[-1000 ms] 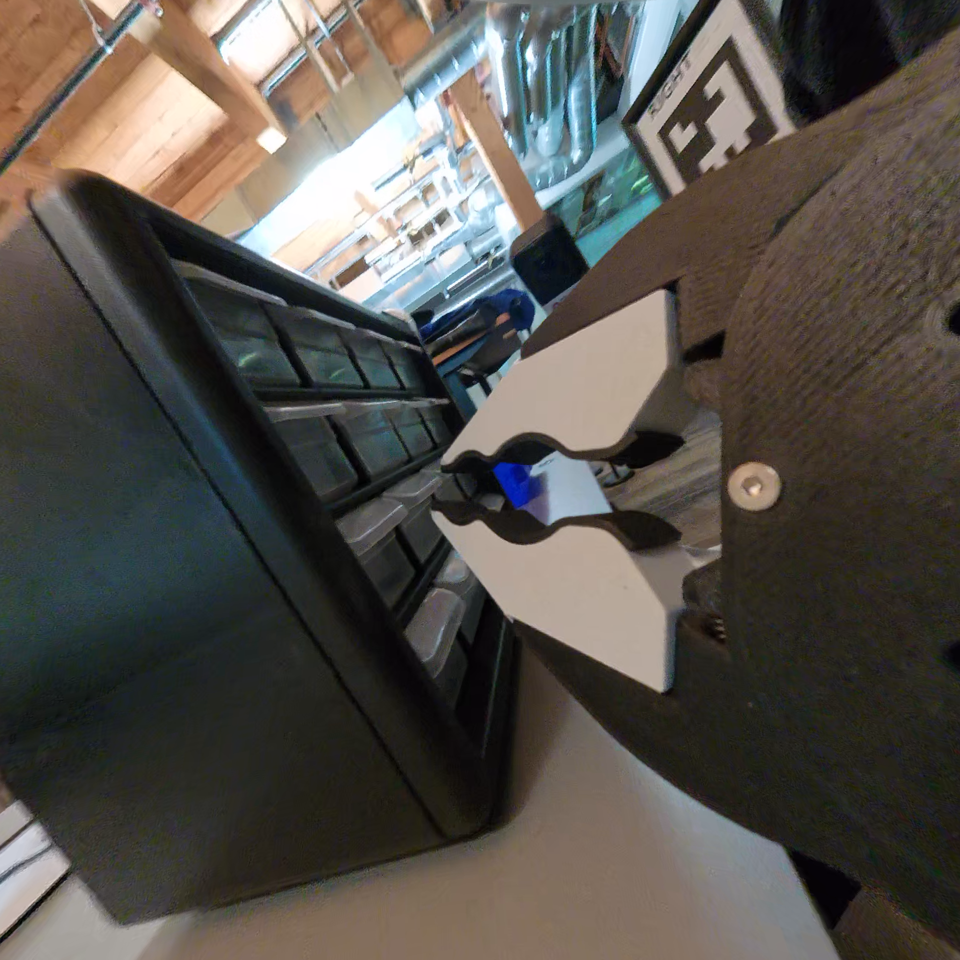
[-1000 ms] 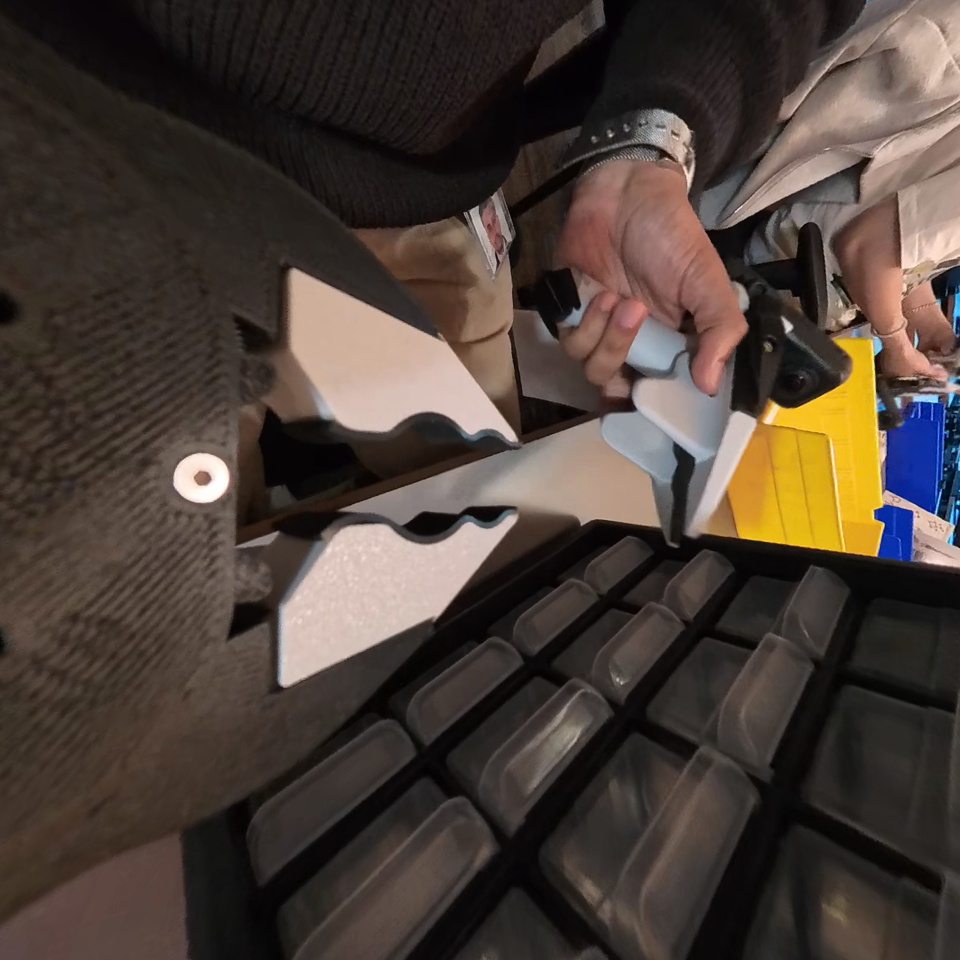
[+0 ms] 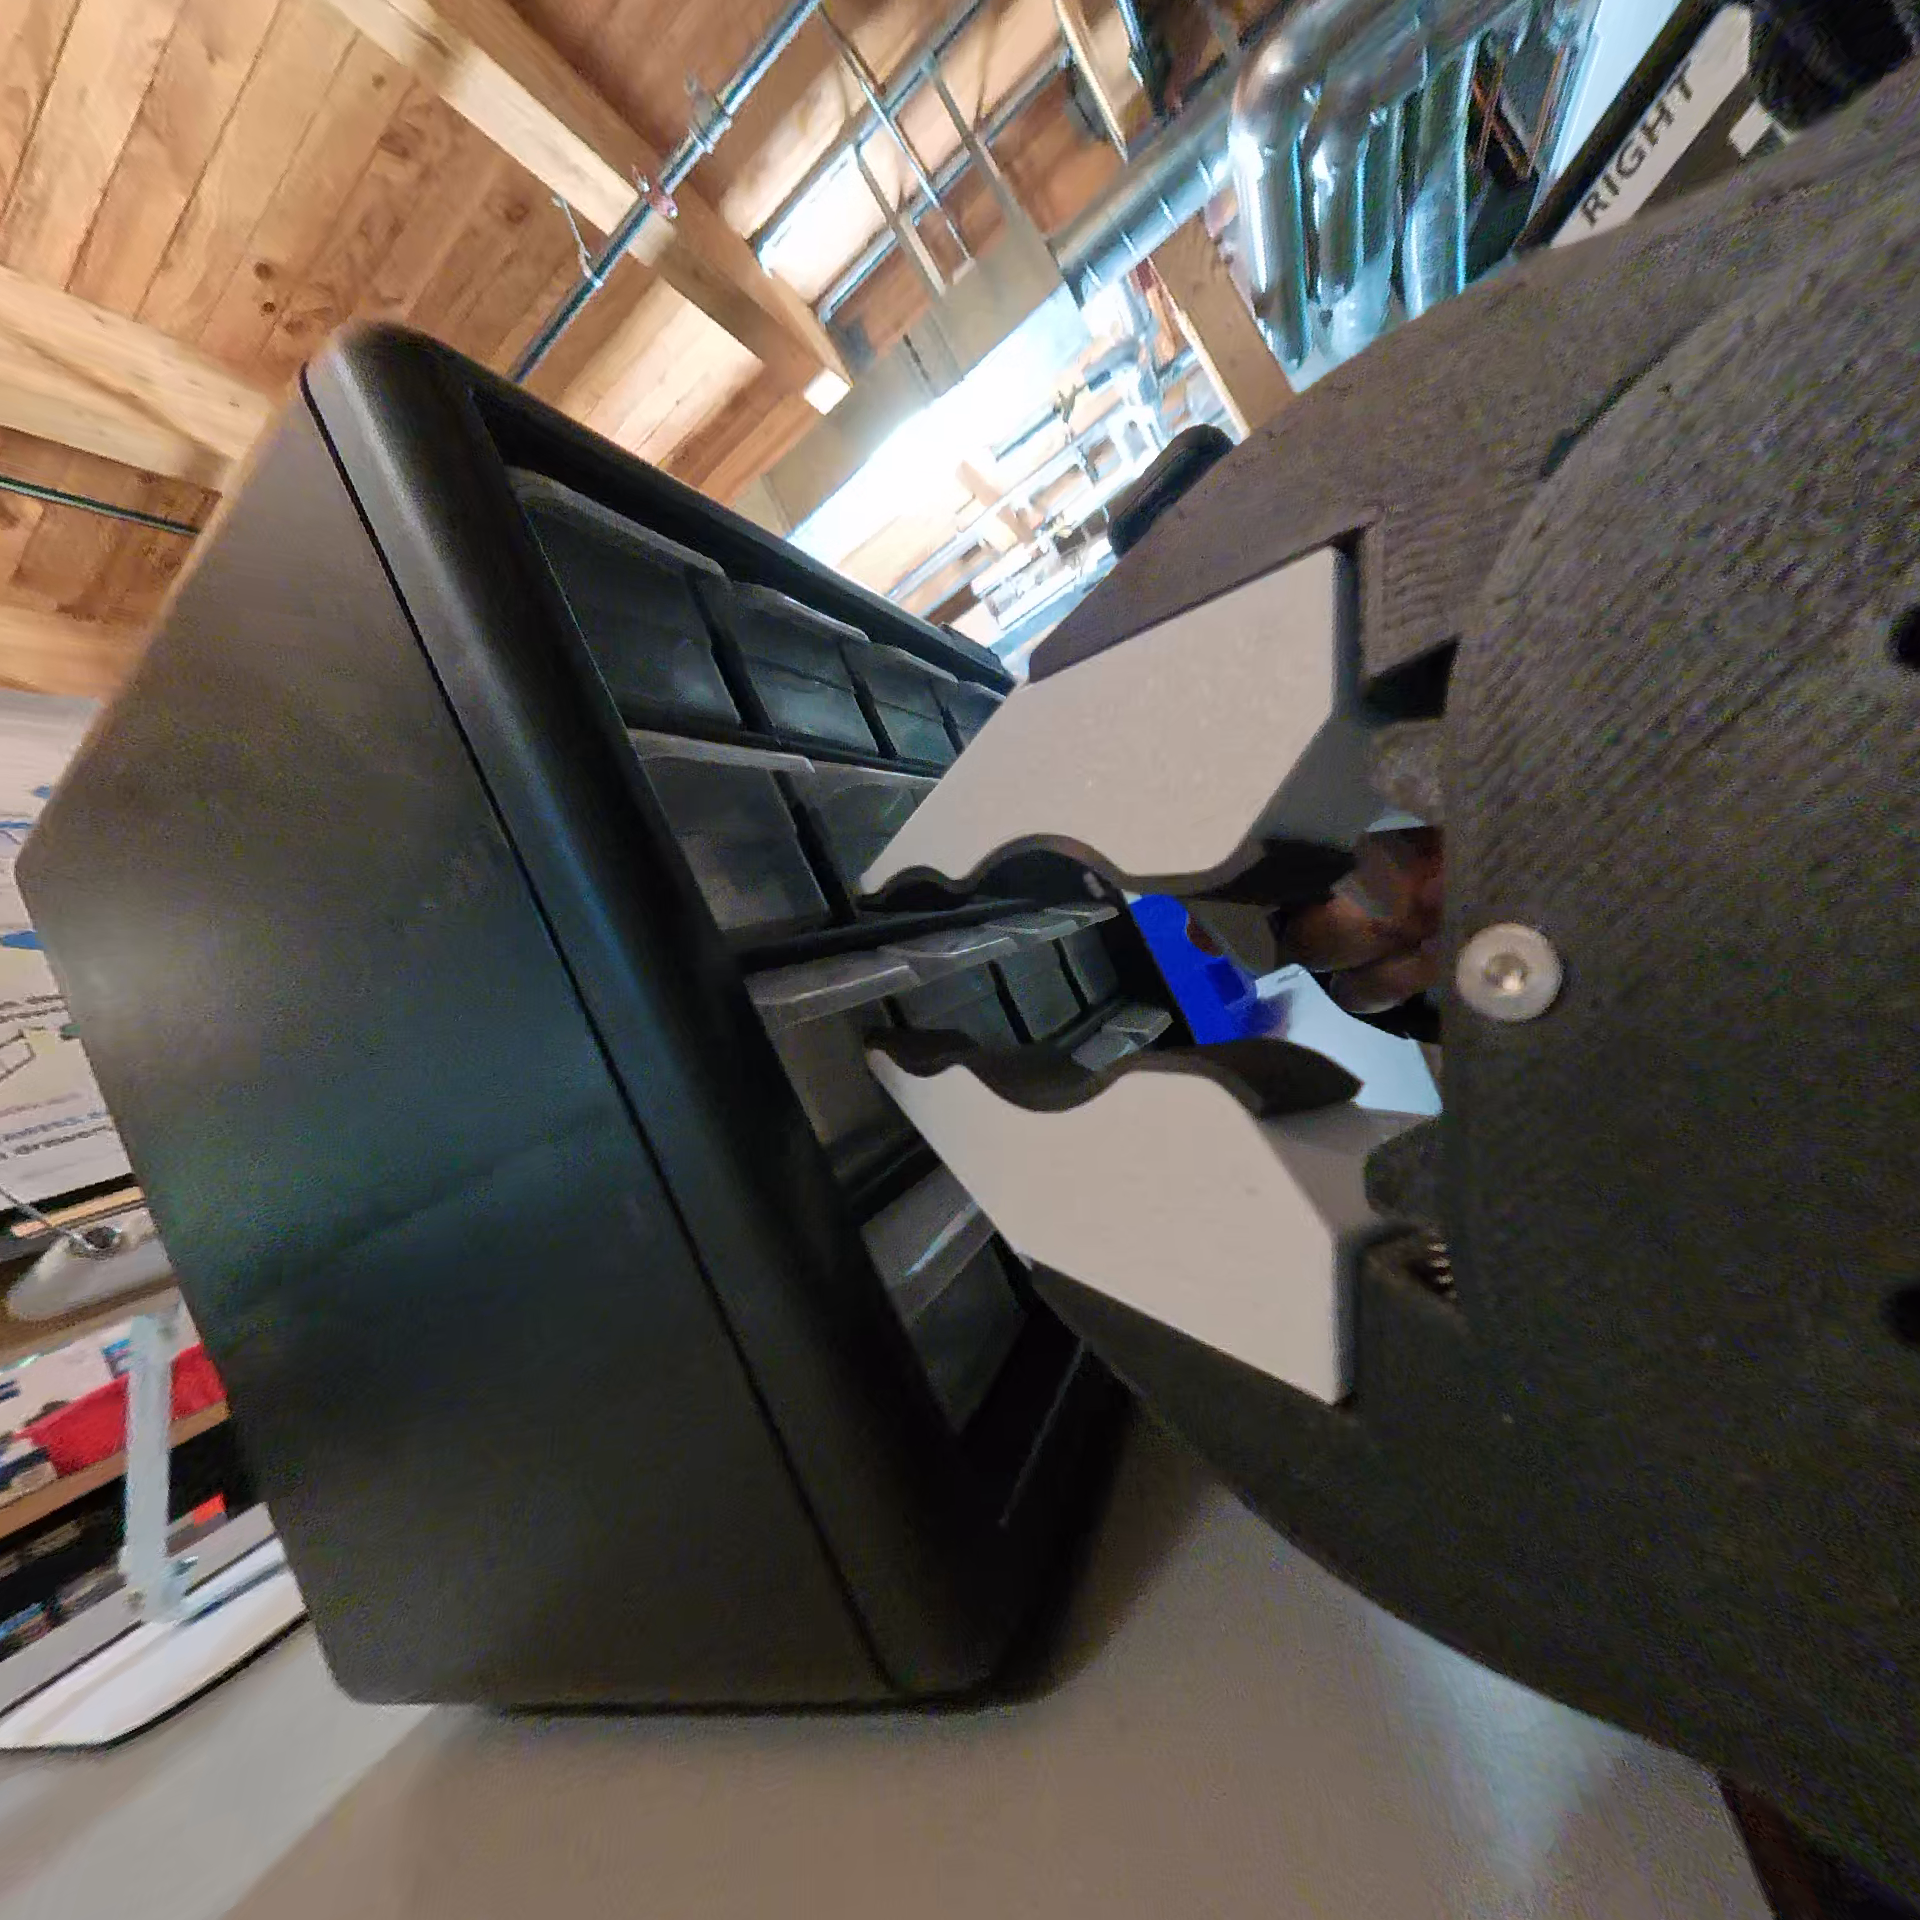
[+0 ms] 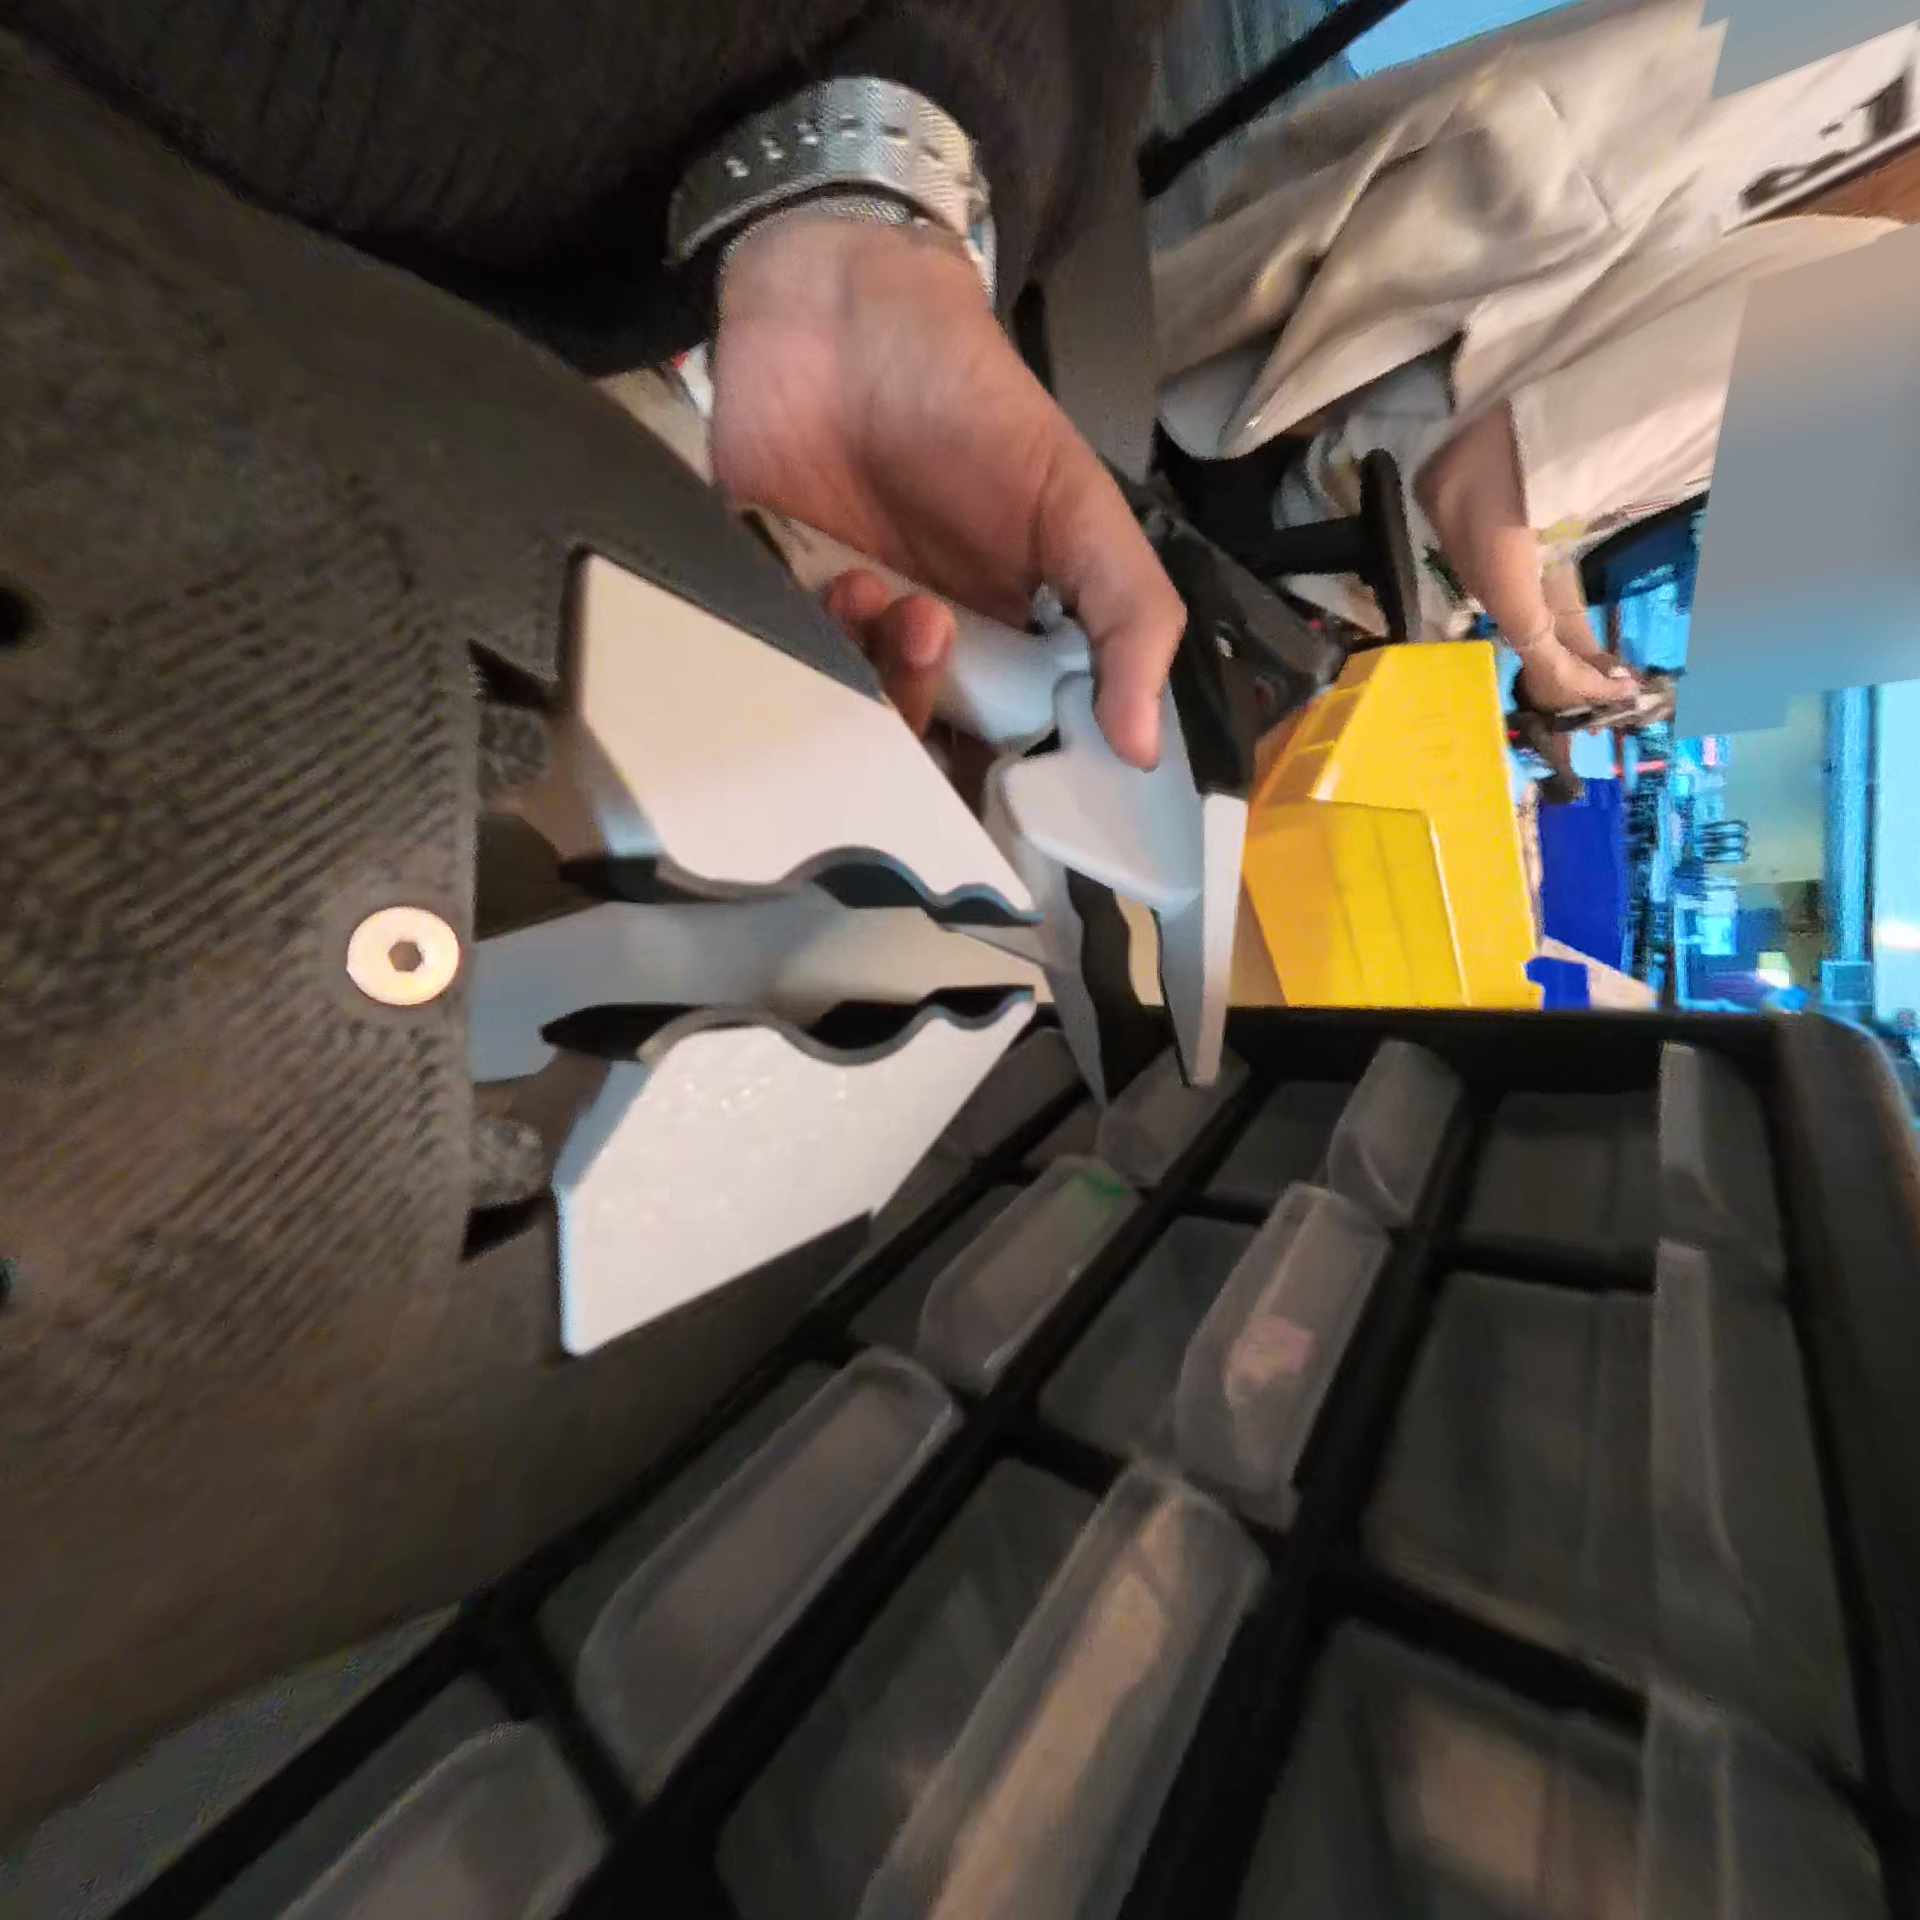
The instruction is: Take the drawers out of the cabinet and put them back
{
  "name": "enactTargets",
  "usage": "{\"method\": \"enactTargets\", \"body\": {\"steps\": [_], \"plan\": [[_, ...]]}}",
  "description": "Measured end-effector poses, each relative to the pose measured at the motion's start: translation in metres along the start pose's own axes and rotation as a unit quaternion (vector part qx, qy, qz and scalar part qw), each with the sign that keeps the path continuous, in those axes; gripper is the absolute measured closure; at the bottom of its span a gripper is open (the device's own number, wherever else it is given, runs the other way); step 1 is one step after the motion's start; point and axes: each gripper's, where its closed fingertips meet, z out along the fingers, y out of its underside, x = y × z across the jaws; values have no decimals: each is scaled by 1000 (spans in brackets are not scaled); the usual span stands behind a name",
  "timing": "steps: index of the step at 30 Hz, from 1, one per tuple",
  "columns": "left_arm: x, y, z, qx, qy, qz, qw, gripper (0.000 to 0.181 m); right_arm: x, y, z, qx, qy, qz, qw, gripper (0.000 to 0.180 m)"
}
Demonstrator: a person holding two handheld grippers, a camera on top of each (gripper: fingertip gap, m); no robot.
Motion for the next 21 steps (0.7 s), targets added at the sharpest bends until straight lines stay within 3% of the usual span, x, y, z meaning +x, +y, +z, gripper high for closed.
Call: {"method": "enactTargets", "body": {"steps": [6,17,21], "plan": [[-7,-2,-3,-2,-1,-42,999,159,4,5,-20,-35,43,-91,994,165],[-2,-16,-5,-12,36,-97,995,162,1,13,-16,-43,30,-51,997,165],[-4,-17,-6,-14,24,-111,993,177,2,18,-14,-55,33,-56,996,166]]}}
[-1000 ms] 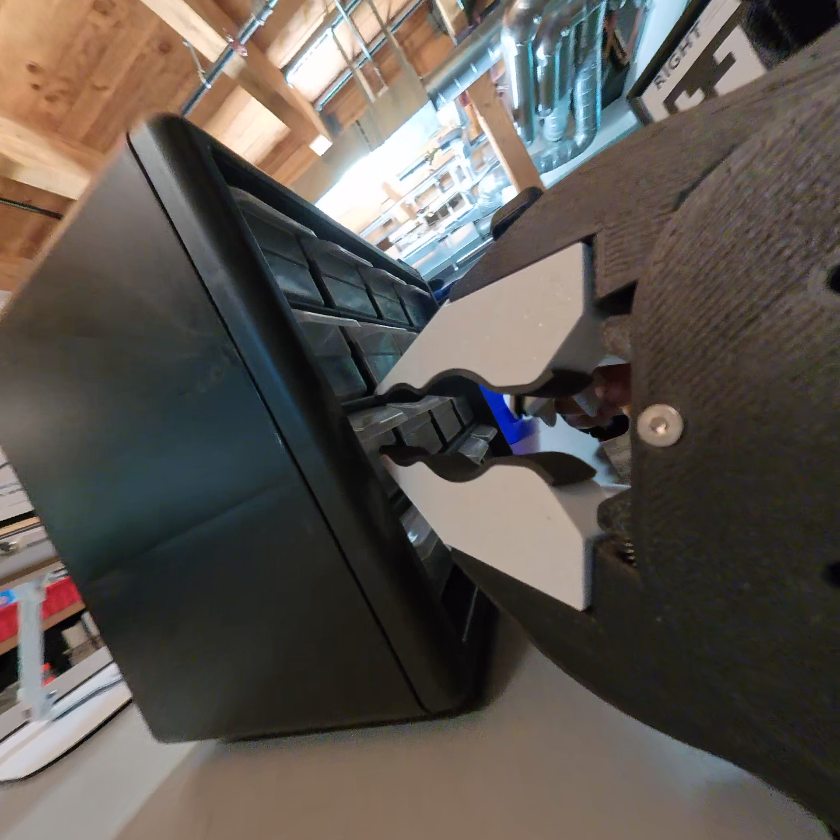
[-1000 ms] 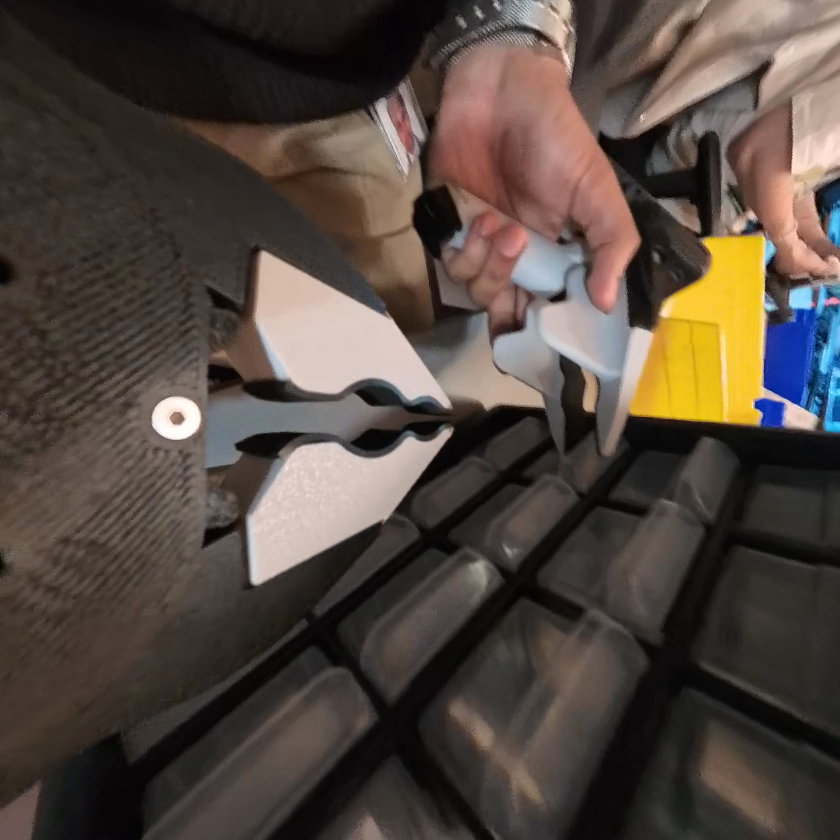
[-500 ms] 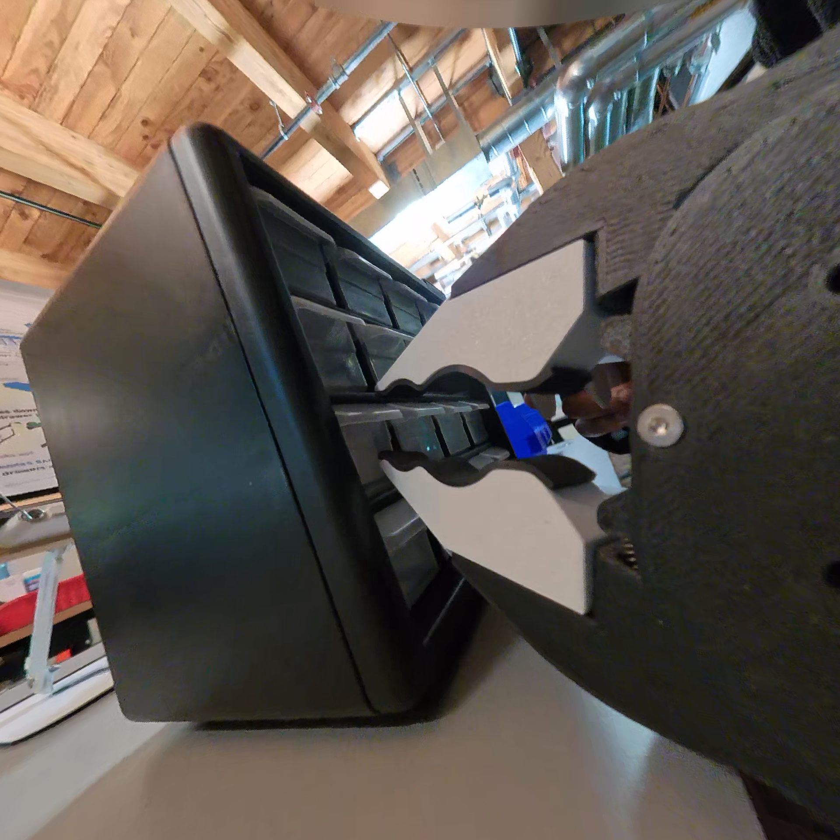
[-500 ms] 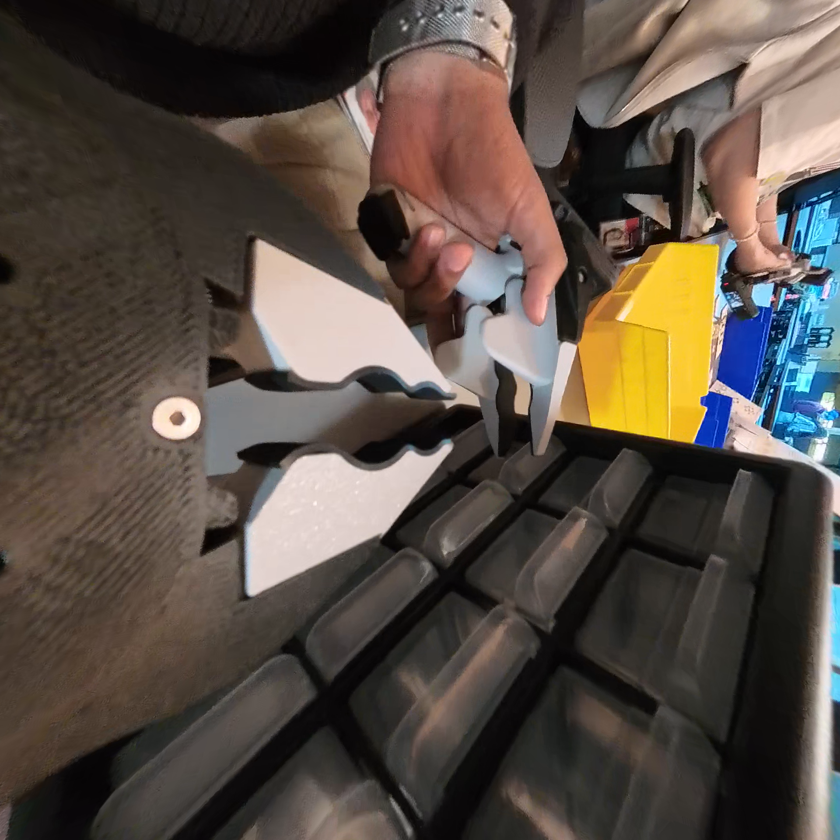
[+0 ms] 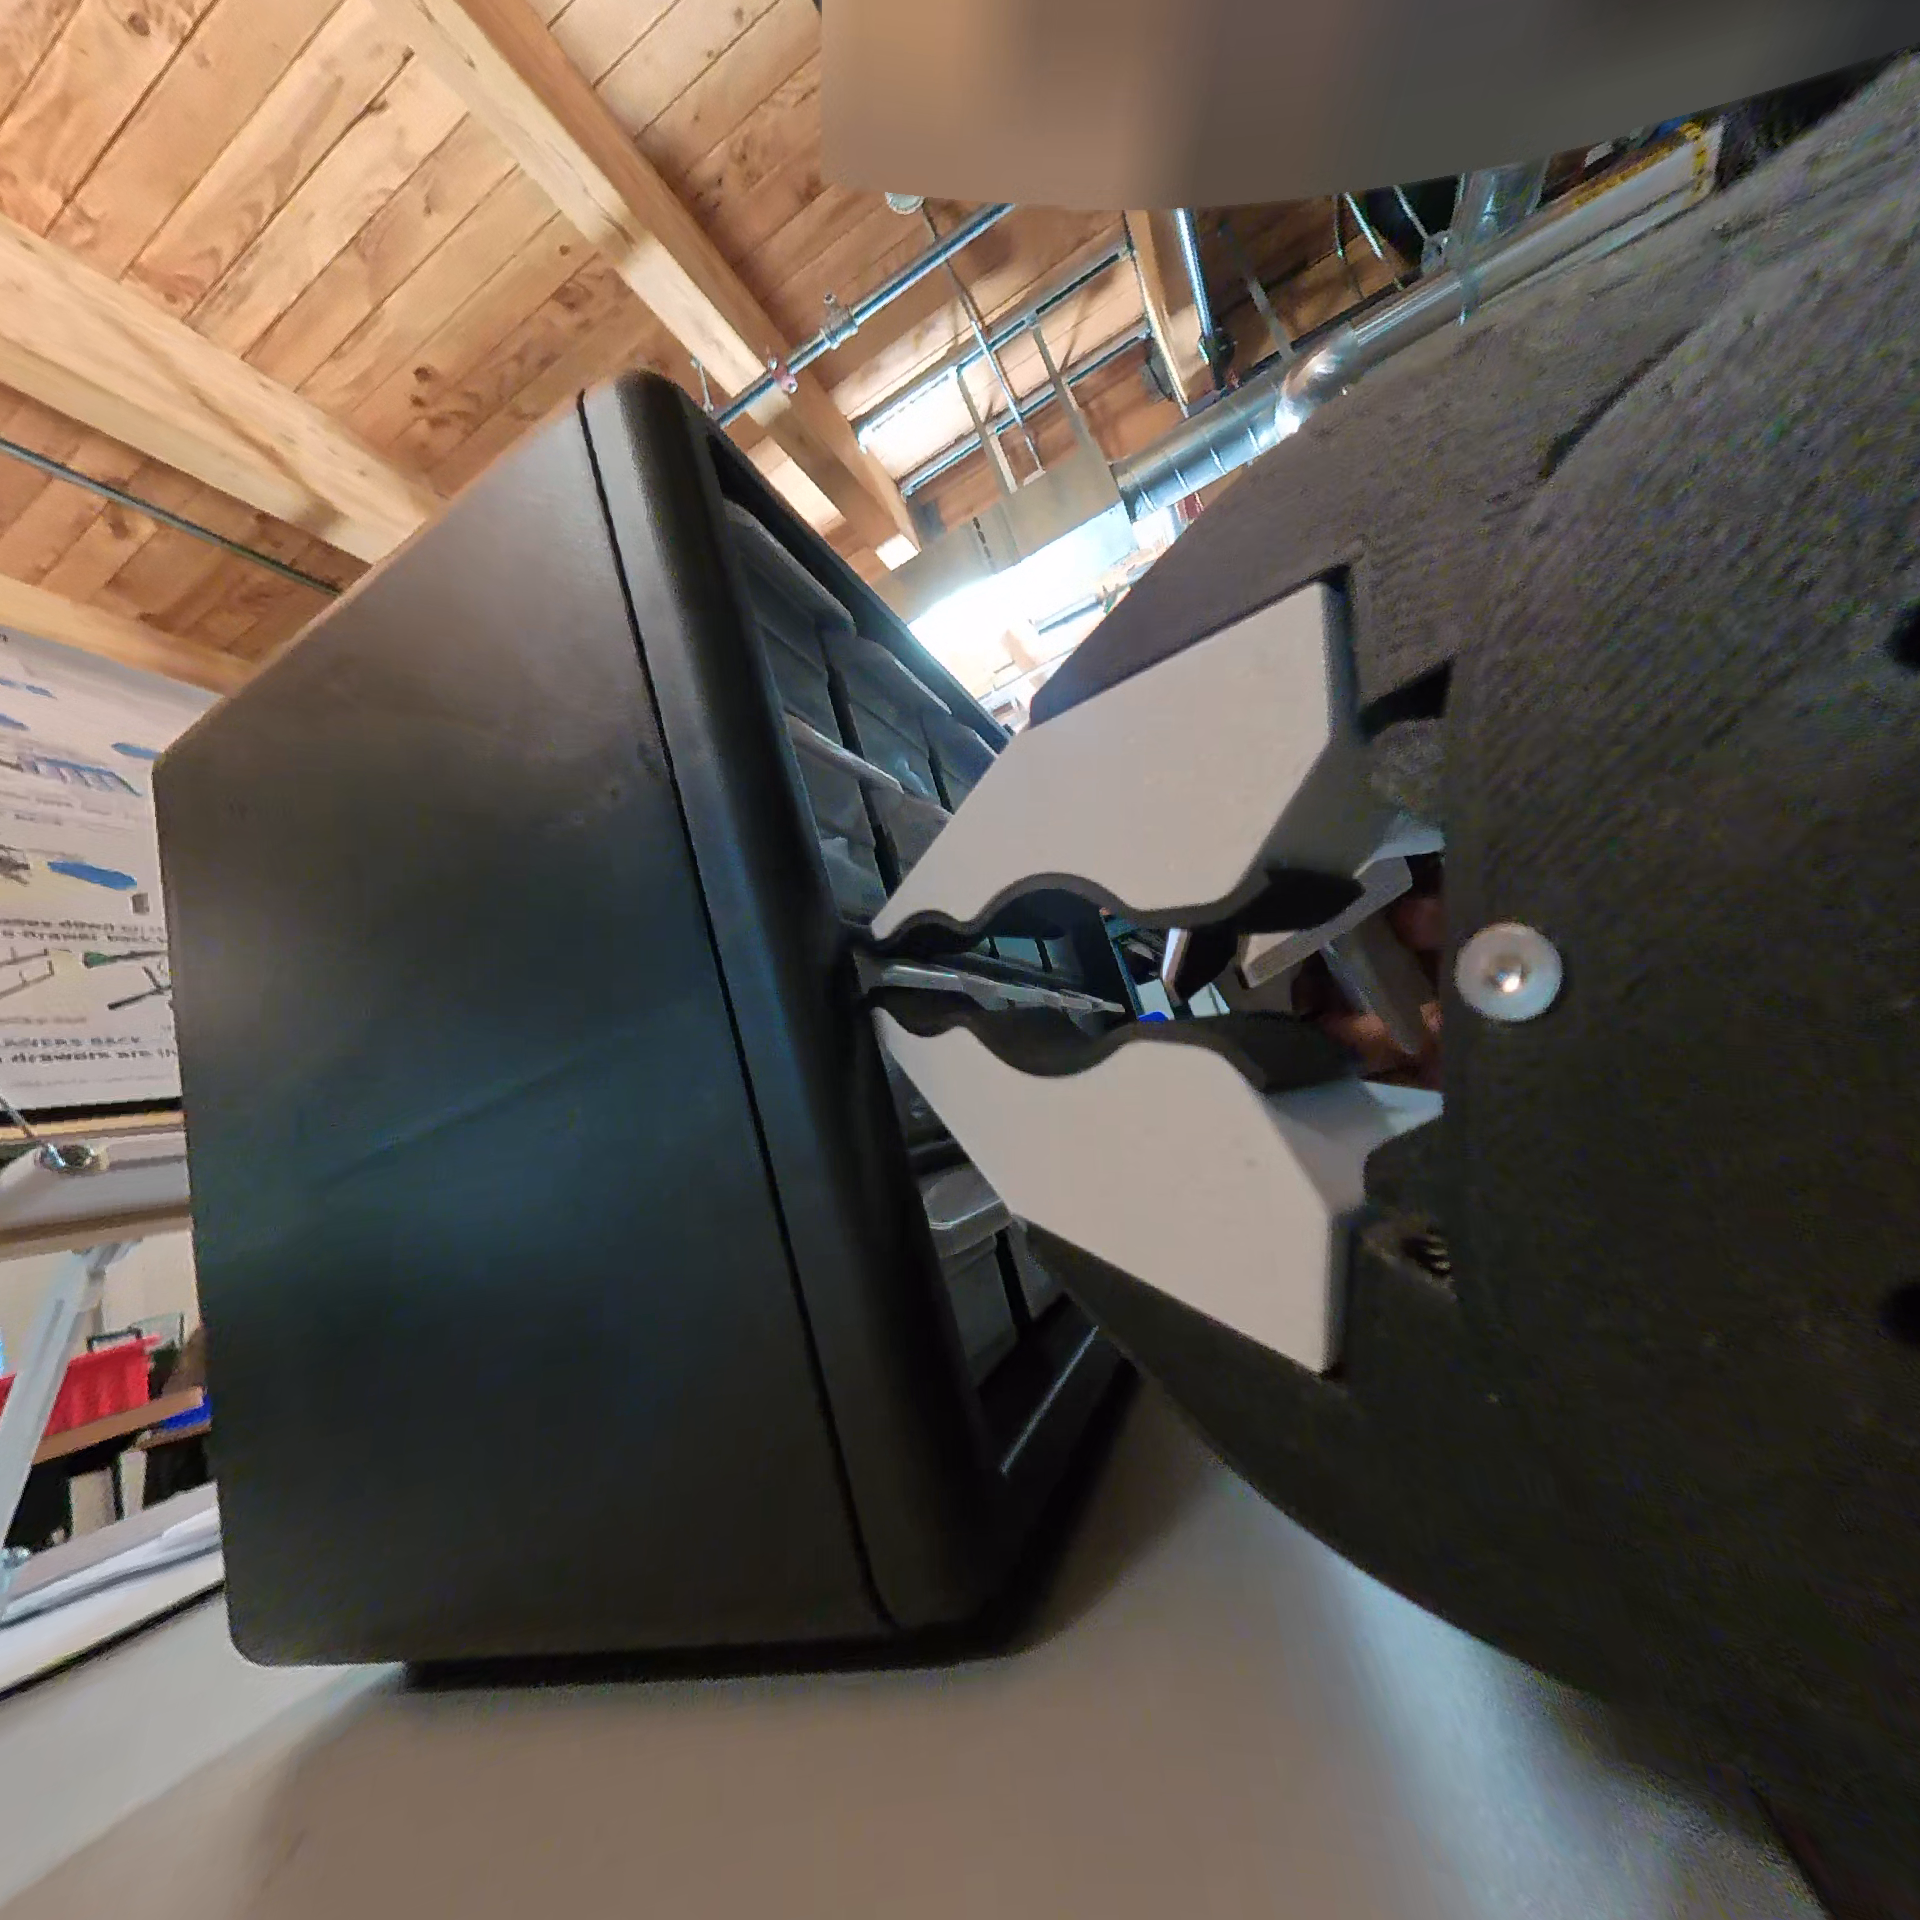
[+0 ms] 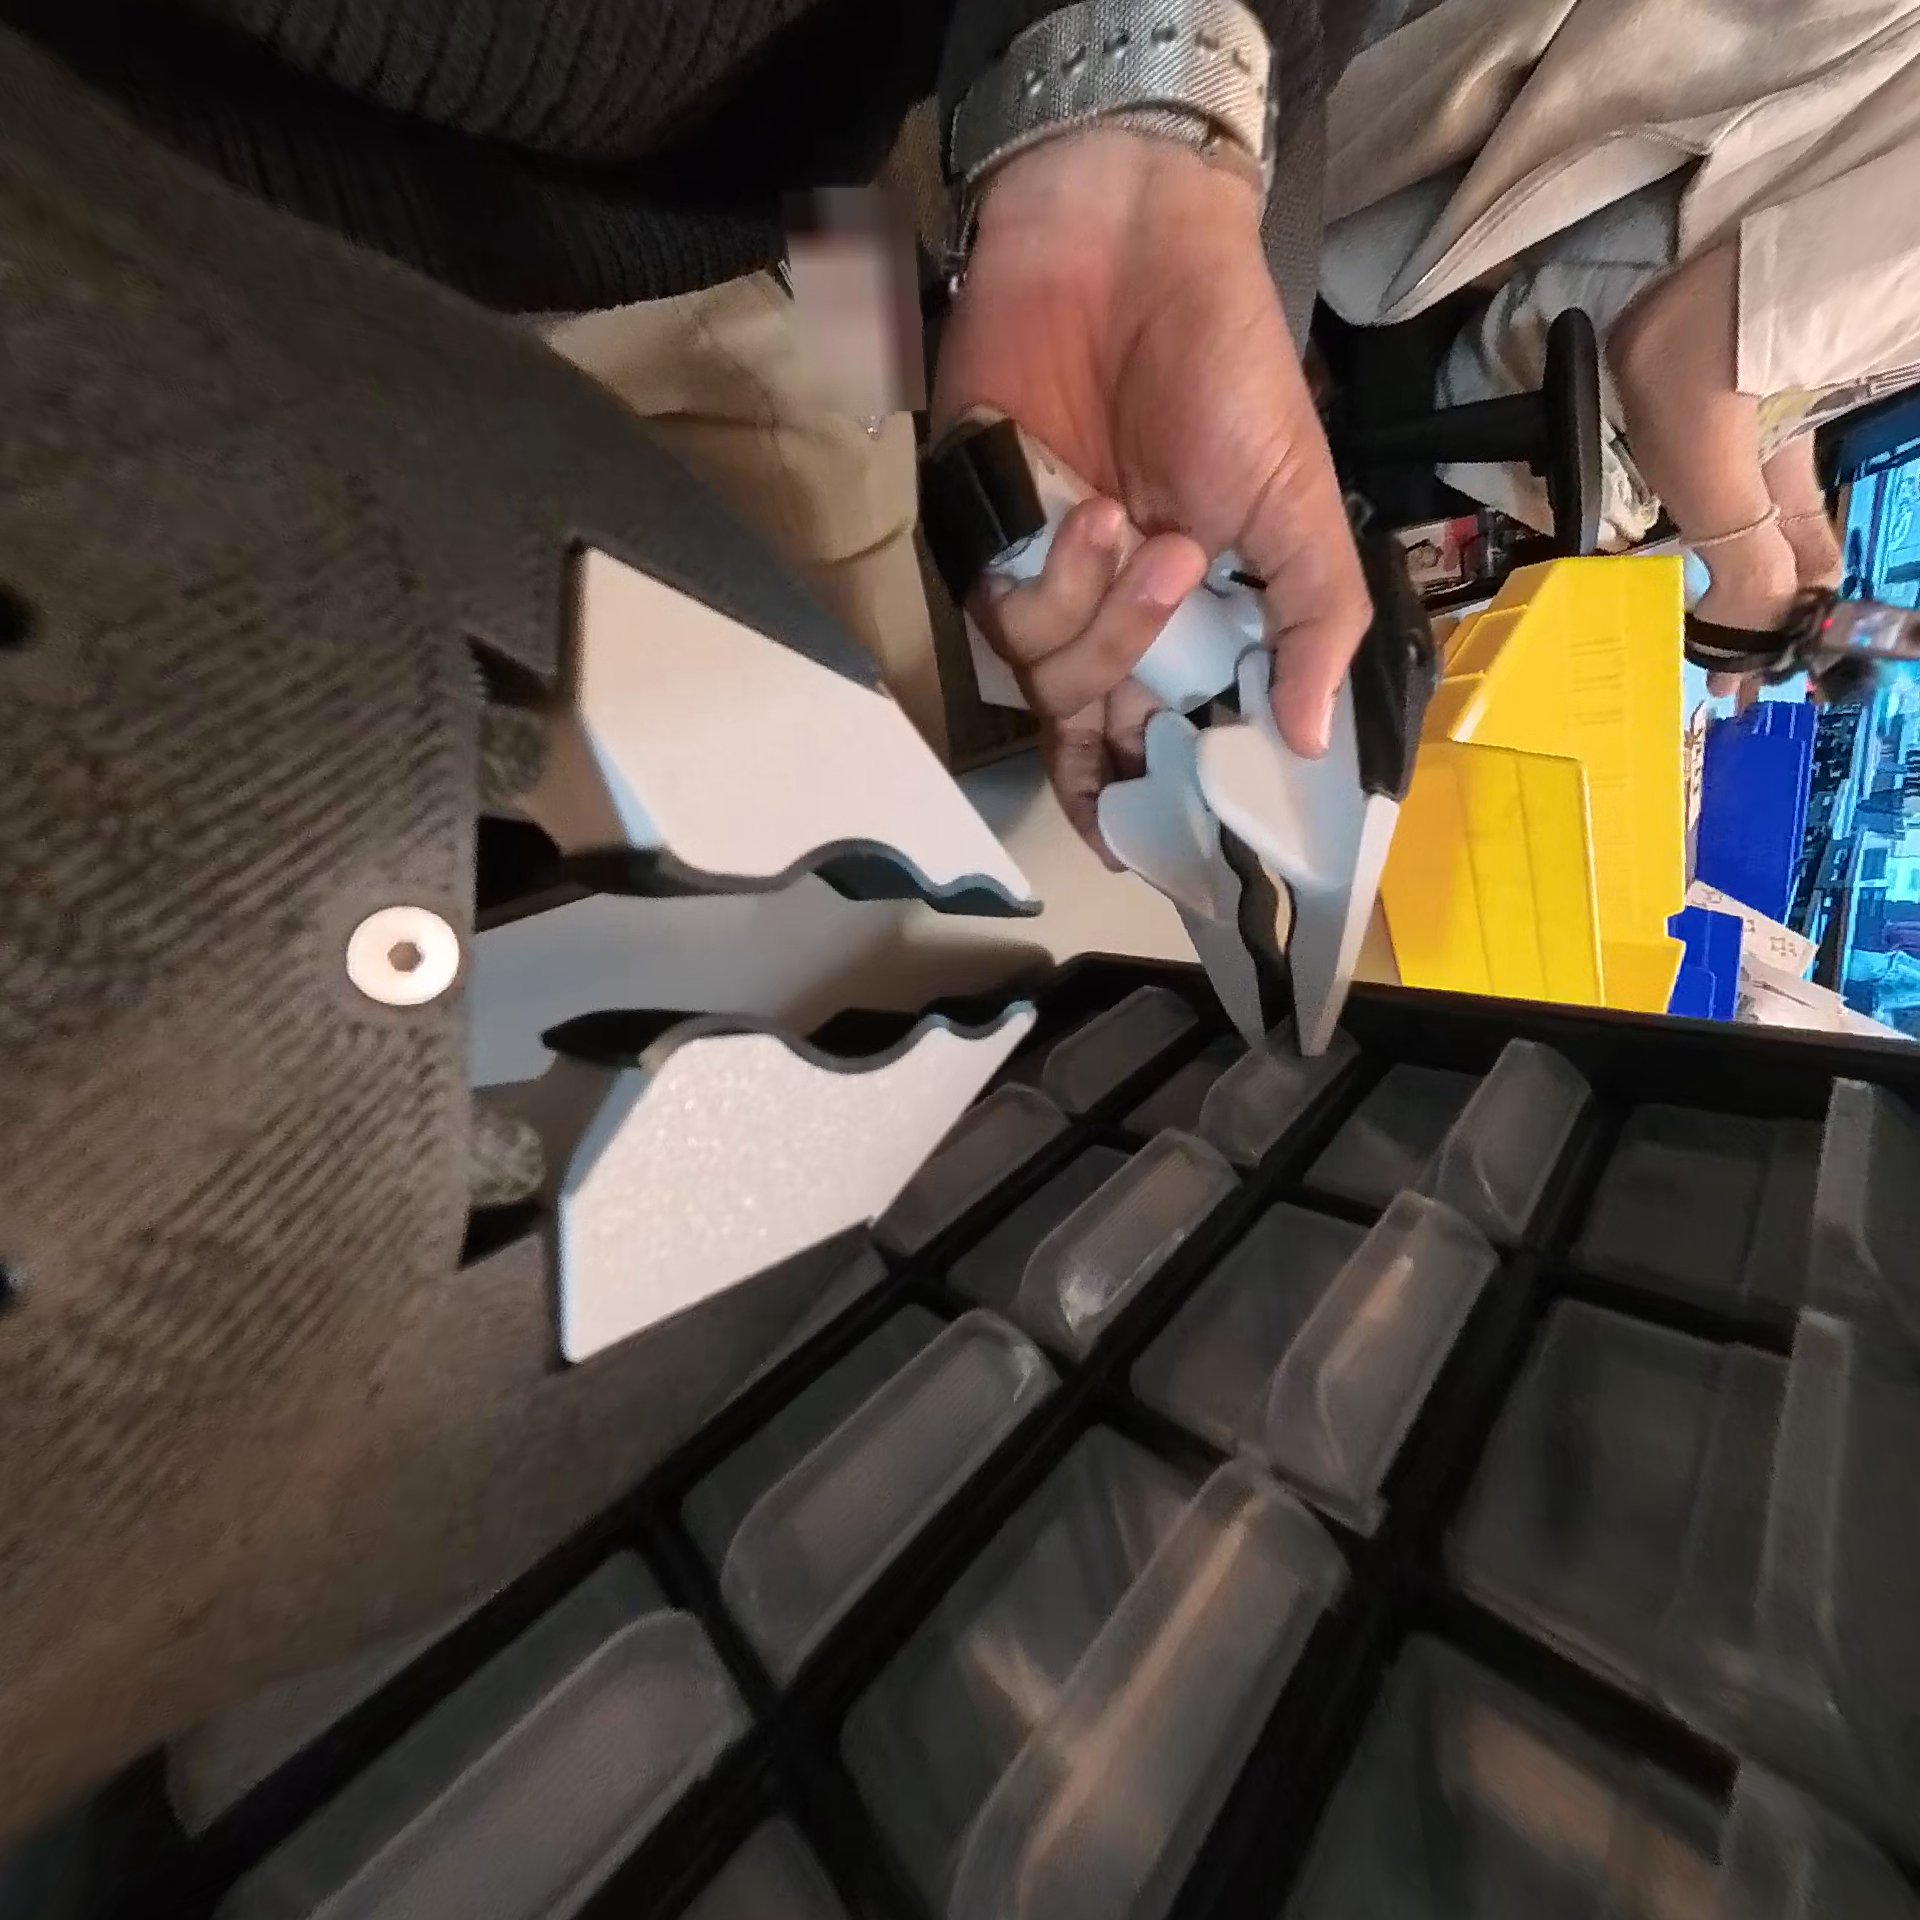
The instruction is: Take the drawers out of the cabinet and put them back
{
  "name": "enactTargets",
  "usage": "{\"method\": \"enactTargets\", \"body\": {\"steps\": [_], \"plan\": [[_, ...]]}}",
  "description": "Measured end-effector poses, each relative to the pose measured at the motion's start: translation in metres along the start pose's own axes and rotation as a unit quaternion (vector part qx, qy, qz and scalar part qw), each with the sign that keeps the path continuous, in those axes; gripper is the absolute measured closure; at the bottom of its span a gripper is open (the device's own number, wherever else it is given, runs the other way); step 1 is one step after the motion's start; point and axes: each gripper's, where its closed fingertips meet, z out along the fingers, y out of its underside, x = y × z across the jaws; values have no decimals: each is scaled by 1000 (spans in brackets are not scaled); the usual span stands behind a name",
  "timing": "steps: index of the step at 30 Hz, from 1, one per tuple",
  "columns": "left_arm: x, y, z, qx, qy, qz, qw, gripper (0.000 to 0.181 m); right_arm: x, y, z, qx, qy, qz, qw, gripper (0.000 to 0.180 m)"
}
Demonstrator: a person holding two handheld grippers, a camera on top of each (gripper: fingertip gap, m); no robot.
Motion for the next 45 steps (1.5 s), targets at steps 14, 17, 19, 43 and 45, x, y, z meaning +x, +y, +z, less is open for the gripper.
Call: {"method": "enactTargets", "body": {"steps": [14,17,19,43,45], "plan": [[12,17,-21,-14,-26,12,999,178,14,-5,-7,19,34,3,999,165],[14,15,-21,-18,-32,23,999,168,11,-2,-3,7,35,-12,999,162],[19,11,-19,-18,-28,39,999,140,6,2,2,-4,29,-21,999,159],[7,10,-20,-31,-44,12,998,165,-5,21,9,-76,41,-108,990,150],[4,11,-19,-35,-50,10,998,164,-6,21,10,-77,40,-109,990,150]]}}
